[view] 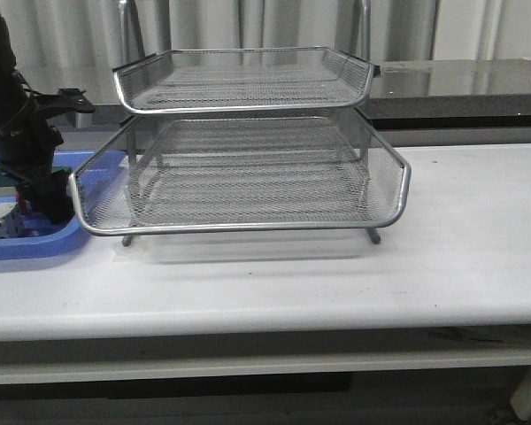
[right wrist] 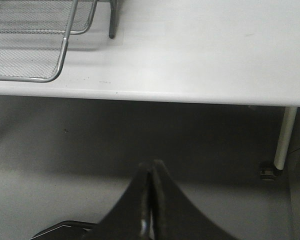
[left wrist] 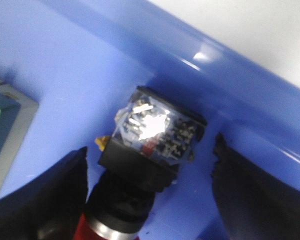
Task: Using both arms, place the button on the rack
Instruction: 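Grasp the red-capped push button with the left gripper and lift it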
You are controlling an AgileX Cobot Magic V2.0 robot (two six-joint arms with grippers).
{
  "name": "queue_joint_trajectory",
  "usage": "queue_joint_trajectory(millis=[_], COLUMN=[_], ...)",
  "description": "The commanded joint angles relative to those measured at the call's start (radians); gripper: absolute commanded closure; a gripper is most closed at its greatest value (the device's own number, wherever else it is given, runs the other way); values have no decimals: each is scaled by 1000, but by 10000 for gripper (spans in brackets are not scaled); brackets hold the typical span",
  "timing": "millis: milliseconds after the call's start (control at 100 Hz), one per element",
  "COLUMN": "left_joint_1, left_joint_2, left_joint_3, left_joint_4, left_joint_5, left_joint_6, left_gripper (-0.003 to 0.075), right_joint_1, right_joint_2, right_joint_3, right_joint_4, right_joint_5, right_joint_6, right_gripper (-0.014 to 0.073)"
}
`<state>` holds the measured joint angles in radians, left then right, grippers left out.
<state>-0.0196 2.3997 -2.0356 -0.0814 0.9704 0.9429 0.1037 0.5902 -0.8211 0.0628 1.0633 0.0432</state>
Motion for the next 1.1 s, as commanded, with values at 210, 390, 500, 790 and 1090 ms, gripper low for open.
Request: queue_joint_trajectory(millis=[210,390,500,790,1090], left_joint_1=[-3,-3,-3,1,1], left_joint_2=[-65,-69,-69,-73,-175], left_joint_3=[-30,-44,-94,-332,-365], left_joint_4=[-13,-11,-11,13,52], left_joint_5=[-11,15,84,300,300], left_joint_6=[-4,-4,-6,-169,-251], left_gripper=[541,670,714,724,724], right_joint_1=[-8,-8,-8,-8,-8], right_joint_2=[2,2,2,2,2], right_joint_3=[-25,-25,-25,-25,-25], right_joint_4=[-7,-7,-7,-7,-7], right_joint_5=[-56,-56,-56,-56,-55], right_joint_6=[-6,-6,-6,-6,-6], right_gripper=[664,664,664,664,664])
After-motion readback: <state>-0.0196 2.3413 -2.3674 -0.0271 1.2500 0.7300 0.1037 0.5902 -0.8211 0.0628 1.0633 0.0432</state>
